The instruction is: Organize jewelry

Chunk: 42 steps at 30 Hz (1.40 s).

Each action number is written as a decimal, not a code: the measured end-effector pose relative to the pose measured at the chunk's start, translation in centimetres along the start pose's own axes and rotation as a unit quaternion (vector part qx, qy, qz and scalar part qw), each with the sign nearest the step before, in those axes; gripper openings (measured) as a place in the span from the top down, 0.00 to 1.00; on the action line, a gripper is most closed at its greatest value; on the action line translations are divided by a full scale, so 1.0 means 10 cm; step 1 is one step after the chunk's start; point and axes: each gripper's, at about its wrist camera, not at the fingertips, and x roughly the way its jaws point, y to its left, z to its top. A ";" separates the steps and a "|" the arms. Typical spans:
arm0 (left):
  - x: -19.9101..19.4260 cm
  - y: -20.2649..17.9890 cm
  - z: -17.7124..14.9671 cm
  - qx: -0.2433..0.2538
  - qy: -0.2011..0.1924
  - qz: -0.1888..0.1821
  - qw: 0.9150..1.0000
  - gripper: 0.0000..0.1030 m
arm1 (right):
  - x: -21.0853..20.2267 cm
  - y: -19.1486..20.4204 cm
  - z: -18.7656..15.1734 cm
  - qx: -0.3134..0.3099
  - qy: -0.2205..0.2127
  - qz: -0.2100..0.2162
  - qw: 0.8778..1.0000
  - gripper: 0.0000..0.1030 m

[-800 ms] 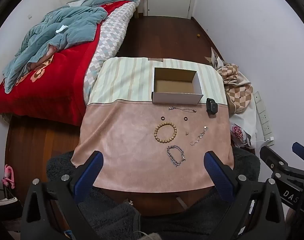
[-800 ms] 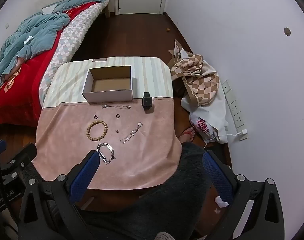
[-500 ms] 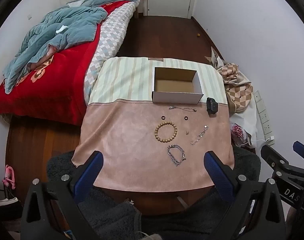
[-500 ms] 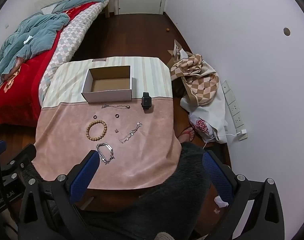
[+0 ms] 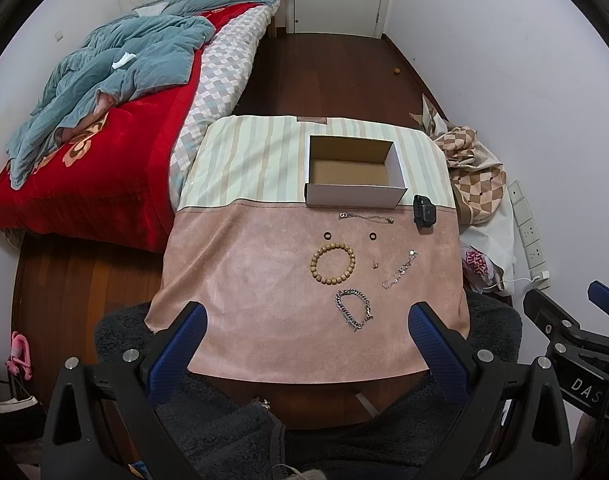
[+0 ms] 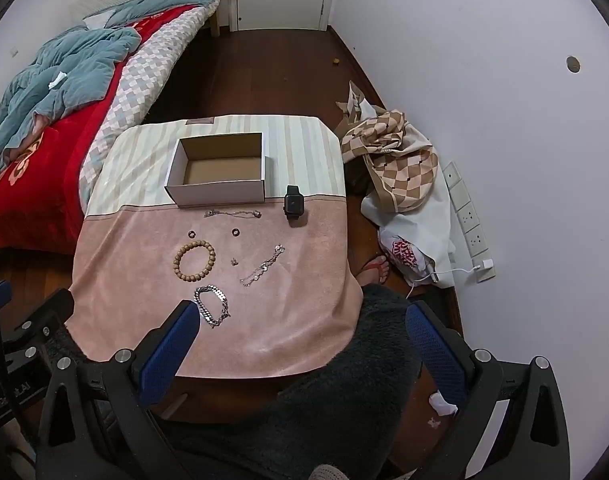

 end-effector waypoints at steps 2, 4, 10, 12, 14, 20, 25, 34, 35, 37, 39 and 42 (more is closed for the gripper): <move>-0.01 0.00 0.01 0.000 0.000 0.000 1.000 0.00 | -0.04 0.00 0.02 0.000 0.000 0.001 1.000 0.00; -0.01 0.00 0.01 0.000 0.000 0.000 1.000 0.00 | -0.04 0.00 0.02 0.000 0.000 0.000 1.000 0.00; -0.07 -0.01 0.00 0.004 -0.004 0.000 1.000 0.00 | -0.06 0.01 0.01 0.001 -0.003 -0.002 1.000 0.00; -0.08 -0.02 0.00 0.004 -0.005 0.000 1.000 0.00 | -0.06 -0.01 0.03 0.001 -0.004 -0.004 1.000 0.00; -0.08 -0.02 0.00 0.004 -0.005 0.000 1.000 0.00 | -0.07 -0.02 0.04 0.002 -0.005 -0.004 1.000 0.00; -0.08 -0.02 0.00 0.004 -0.005 0.001 1.000 0.00 | -0.09 -0.02 0.00 0.001 -0.007 -0.004 1.000 0.00; -0.09 -0.03 -0.01 0.004 -0.005 0.002 1.000 0.00 | -0.09 -0.02 0.00 0.001 -0.008 -0.004 1.000 0.00; -0.12 -0.03 0.00 0.006 -0.008 0.001 1.000 0.00 | -0.11 -0.04 0.01 0.000 -0.012 -0.005 1.000 0.00; -0.12 -0.04 0.01 0.007 -0.008 0.001 1.000 0.00 | -0.11 -0.04 0.00 0.000 -0.011 -0.004 1.000 0.00; -0.12 -0.04 0.01 0.009 -0.008 0.000 1.000 0.00 | -0.11 -0.03 0.00 0.000 -0.011 -0.004 1.000 0.00; -0.12 -0.05 0.00 0.010 -0.008 0.000 1.000 0.00 | -0.11 -0.03 0.00 0.000 -0.011 -0.004 1.000 0.00; -0.12 -0.05 0.00 0.009 -0.008 0.000 1.000 0.00 | -0.12 -0.05 0.01 -0.002 -0.012 -0.006 1.000 0.00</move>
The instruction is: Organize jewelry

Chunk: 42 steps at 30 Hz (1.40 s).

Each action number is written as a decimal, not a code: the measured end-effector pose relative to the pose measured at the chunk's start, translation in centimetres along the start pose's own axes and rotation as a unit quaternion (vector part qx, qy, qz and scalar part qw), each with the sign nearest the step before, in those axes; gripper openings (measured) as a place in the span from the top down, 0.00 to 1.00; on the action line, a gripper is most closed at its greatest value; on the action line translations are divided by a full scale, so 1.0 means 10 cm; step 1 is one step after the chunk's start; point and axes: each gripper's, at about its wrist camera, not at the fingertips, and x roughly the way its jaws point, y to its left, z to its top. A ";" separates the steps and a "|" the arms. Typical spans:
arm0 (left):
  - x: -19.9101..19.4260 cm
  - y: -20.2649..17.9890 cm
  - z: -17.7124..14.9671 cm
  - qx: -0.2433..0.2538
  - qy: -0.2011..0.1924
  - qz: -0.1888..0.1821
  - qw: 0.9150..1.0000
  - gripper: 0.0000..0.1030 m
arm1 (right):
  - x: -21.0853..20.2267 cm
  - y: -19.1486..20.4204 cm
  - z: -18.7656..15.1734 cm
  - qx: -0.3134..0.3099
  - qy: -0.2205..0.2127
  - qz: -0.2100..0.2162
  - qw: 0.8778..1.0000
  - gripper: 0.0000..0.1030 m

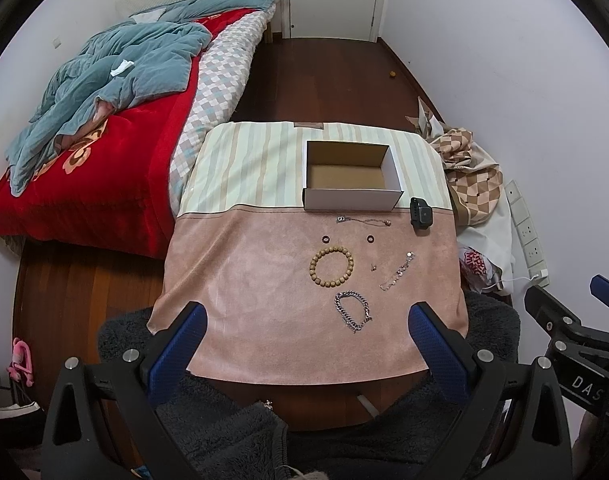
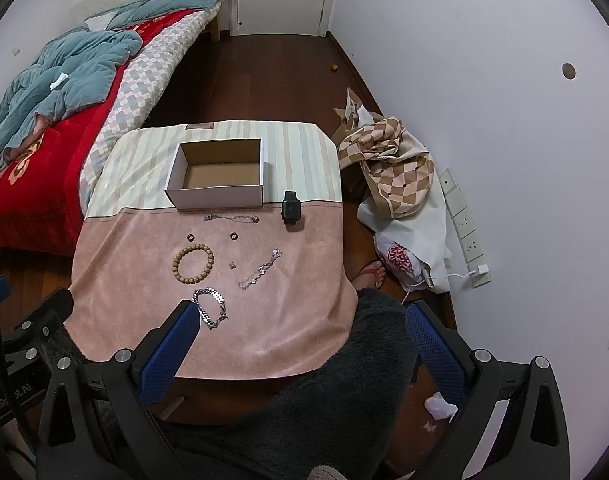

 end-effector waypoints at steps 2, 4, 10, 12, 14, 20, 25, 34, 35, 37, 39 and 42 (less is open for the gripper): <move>0.00 0.00 0.00 0.001 0.000 -0.001 1.000 0.00 | 0.00 0.01 -0.01 0.000 -0.001 0.000 1.000 0.00; 0.00 0.00 0.00 0.000 0.000 -0.001 1.000 0.00 | 0.00 0.01 -0.01 -0.001 -0.001 0.000 1.000 0.00; 0.01 0.00 0.00 0.000 0.000 -0.001 1.000 0.00 | -0.01 -0.02 -0.01 -0.001 -0.001 -0.001 1.000 0.00; 0.01 0.00 0.00 0.001 -0.001 -0.002 1.000 0.00 | -0.01 -0.02 -0.01 -0.001 -0.002 -0.001 1.000 0.00; 0.01 -0.01 0.00 0.000 -0.001 -0.002 1.000 0.00 | 0.00 -0.02 -0.01 -0.001 -0.001 -0.001 1.000 0.00; 0.00 -0.02 0.00 0.000 0.000 -0.002 1.000 0.00 | -0.02 -0.03 0.00 -0.002 -0.001 -0.002 1.000 0.00; 0.01 -0.02 -0.01 0.000 0.000 -0.002 1.000 0.00 | -0.02 -0.04 0.00 -0.002 -0.003 -0.003 1.000 0.00; 0.01 -0.04 -0.01 0.000 0.000 -0.004 1.000 0.00 | -0.02 -0.04 0.00 -0.001 -0.005 -0.003 1.000 0.00; 0.01 -0.02 -0.02 -0.001 -0.002 -0.003 1.000 0.00 | -0.02 -0.03 -0.01 -0.001 -0.005 -0.002 1.000 0.00; 0.08 -0.01 0.00 -0.003 -0.009 0.007 1.000 0.00 | 0.01 -0.04 0.01 0.000 -0.007 -0.004 1.000 0.00; 0.21 0.03 0.04 -0.010 -0.009 0.017 1.000 0.00 | 0.06 -0.01 0.03 0.001 -0.008 -0.003 1.000 0.00; 0.50 0.09 0.10 -0.007 -0.006 0.050 0.999 0.00 | 0.33 0.04 0.09 0.001 0.000 -0.003 1.000 0.00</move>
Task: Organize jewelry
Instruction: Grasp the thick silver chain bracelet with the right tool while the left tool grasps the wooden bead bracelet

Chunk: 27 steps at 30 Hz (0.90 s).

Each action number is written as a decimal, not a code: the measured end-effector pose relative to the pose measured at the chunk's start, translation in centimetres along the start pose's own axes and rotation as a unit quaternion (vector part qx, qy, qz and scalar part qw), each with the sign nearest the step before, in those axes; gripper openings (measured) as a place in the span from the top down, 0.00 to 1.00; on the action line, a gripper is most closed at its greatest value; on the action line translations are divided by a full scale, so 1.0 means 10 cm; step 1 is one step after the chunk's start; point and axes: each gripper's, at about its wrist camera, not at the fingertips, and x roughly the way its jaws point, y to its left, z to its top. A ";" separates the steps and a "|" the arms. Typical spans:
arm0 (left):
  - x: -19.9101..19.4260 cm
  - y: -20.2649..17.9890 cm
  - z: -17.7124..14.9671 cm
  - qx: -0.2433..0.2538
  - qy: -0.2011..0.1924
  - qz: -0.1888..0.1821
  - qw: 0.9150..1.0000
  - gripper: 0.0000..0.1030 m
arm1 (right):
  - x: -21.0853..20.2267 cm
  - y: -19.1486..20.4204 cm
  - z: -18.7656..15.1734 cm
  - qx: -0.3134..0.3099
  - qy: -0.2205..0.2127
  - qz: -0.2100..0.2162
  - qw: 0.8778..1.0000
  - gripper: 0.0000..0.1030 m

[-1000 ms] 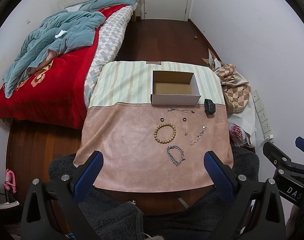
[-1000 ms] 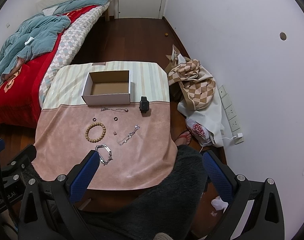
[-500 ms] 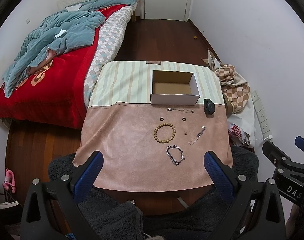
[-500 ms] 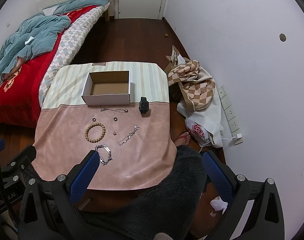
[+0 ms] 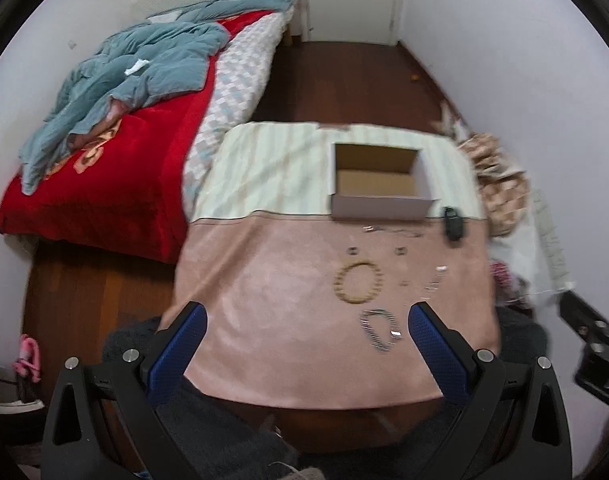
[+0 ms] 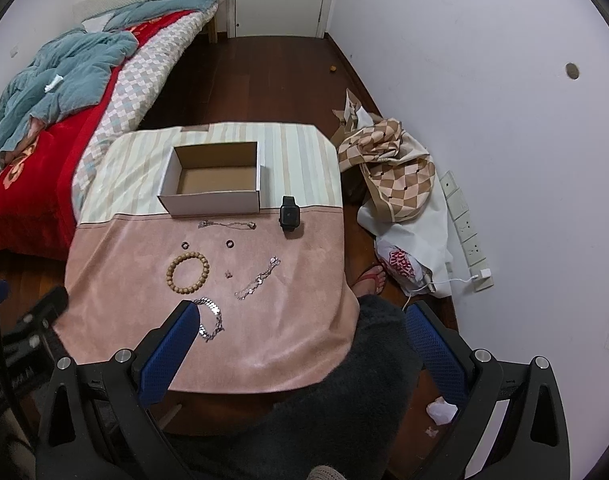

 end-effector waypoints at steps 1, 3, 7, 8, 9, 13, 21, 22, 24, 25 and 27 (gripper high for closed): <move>0.11 0.01 0.00 0.003 0.003 0.010 1.000 0.00 | 0.12 0.03 0.02 -0.003 0.006 0.001 1.000 0.00; 0.38 0.02 0.01 0.011 0.017 0.032 0.999 0.00 | 0.38 0.10 0.03 -0.010 0.022 0.003 1.000 0.00; 0.99 0.06 -0.07 0.031 0.061 0.062 0.996 0.00 | 1.02 0.31 -0.01 -0.033 0.065 0.009 0.997 0.00; 1.16 0.08 -0.11 0.033 0.074 0.067 0.994 0.00 | 1.25 0.38 -0.04 -0.038 0.084 0.017 0.996 0.00; 1.28 0.09 -0.14 0.035 0.085 0.073 0.993 0.00 | 1.42 0.43 -0.07 -0.041 0.101 0.022 0.994 0.02; 1.73 0.18 -0.27 0.034 0.126 0.088 0.987 0.00 | 2.02 0.70 -0.27 -0.055 0.147 0.040 0.987 0.11; 2.09 0.31 -0.50 0.018 0.168 0.098 0.981 0.00 | 2.62 1.02 -0.62 -0.048 0.199 0.078 0.976 0.36; 2.10 0.32 -0.50 0.018 0.170 0.099 0.980 0.00 | 2.64 1.06 -0.66 -0.050 0.198 0.081 0.976 0.39; 2.13 0.32 -0.50 0.019 0.171 0.098 0.980 0.00 | 2.66 1.11 -0.70 -0.056 0.193 0.076 0.977 0.51; 2.14 0.31 -0.49 0.020 0.170 0.099 0.980 0.00 | 2.63 1.14 -0.71 -0.060 0.182 0.075 0.978 0.54; 2.16 0.32 -0.45 0.022 0.167 0.097 0.981 0.00 | 2.61 1.20 -0.74 -0.067 0.168 0.077 0.980 0.79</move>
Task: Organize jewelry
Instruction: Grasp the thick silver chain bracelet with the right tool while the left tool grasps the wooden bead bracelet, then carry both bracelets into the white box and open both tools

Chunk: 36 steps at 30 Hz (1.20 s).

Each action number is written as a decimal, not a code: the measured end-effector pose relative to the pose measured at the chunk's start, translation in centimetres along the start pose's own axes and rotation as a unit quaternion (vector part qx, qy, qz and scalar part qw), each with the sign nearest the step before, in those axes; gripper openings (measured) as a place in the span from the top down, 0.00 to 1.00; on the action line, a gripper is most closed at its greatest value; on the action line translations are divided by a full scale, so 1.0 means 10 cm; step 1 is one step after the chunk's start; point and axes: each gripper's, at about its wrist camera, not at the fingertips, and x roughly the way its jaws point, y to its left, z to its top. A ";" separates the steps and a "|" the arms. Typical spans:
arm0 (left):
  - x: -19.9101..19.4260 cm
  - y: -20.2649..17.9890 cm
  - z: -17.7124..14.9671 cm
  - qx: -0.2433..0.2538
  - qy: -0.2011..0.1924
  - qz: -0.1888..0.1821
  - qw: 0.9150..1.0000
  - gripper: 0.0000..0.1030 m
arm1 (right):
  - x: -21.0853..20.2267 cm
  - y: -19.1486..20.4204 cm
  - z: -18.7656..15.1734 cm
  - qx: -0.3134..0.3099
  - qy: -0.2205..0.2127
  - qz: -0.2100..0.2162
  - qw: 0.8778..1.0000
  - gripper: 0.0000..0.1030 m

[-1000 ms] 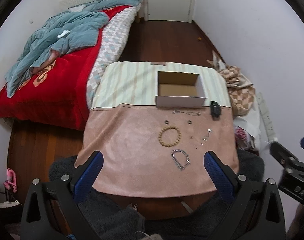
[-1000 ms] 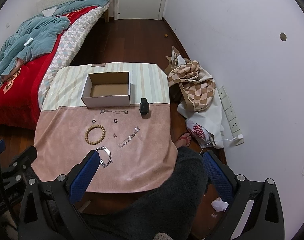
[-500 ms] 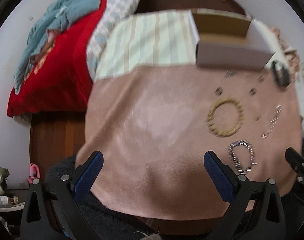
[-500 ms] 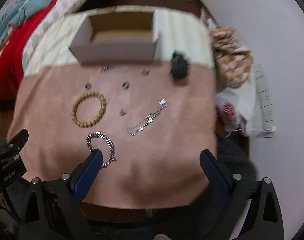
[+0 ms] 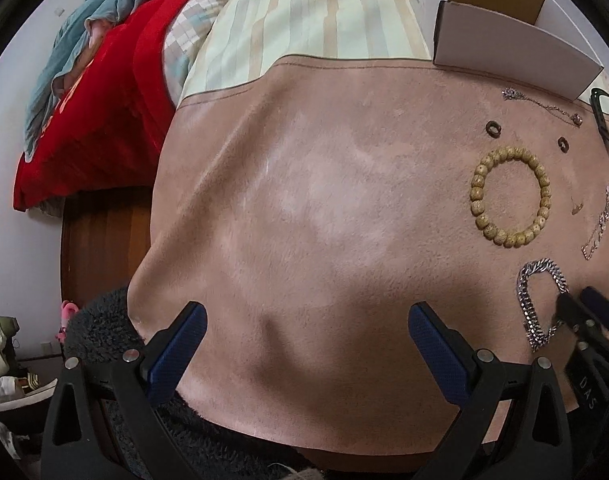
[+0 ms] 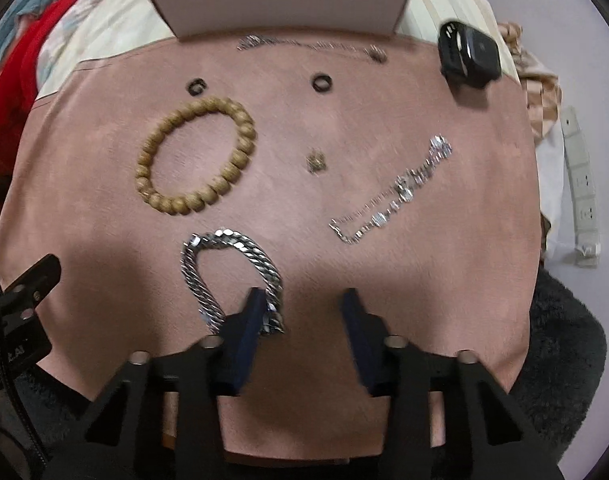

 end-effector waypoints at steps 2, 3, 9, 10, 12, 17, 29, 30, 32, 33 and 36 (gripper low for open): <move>-0.04 -0.04 0.03 0.005 -0.006 -0.004 1.000 0.00 | 0.01 0.01 -0.02 0.002 -0.004 0.005 1.000 0.96; -0.05 -0.07 0.05 0.008 -0.009 -0.005 1.000 0.00 | 0.03 -0.01 -0.03 0.010 -0.006 0.013 1.000 0.96; -0.10 -0.27 0.24 0.020 -0.014 -0.027 0.999 0.00 | -0.03 -0.30 -0.15 0.054 -0.020 0.015 0.998 0.96; -0.09 -0.30 0.28 0.019 -0.012 -0.034 0.999 0.00 | -0.05 -0.36 -0.17 0.062 -0.023 0.013 0.998 0.96; -0.06 -0.38 0.37 0.018 -0.006 -0.045 0.999 0.00 | -0.08 -0.46 -0.20 0.073 -0.030 0.007 0.997 0.96; 0.13 -0.55 0.60 0.014 0.021 -0.079 0.997 0.01 | -0.21 -0.70 -0.20 0.097 -0.033 -0.002 0.995 0.96; 0.20 -0.70 0.83 0.059 -0.013 -0.130 0.990 0.93 | -0.19 -0.92 0.00 0.100 -0.034 0.002 0.994 0.96; 0.20 -0.70 0.82 0.057 -0.015 -0.131 0.990 0.93 | -0.21 -0.89 -0.01 0.101 -0.035 0.004 0.994 0.96; 0.18 -0.62 0.78 0.053 -0.019 -0.136 0.989 0.94 | -0.26 -0.87 -0.03 0.103 -0.037 0.011 0.994 0.96; 0.15 -0.60 0.75 0.051 -0.022 -0.137 0.989 0.94 | -0.28 -0.88 -0.03 0.102 -0.039 0.015 0.994 0.96; 0.02 -0.47 0.67 0.045 -0.033 -0.147 0.988 0.94 | -0.36 -0.87 -0.01 0.098 -0.047 0.024 0.994 0.96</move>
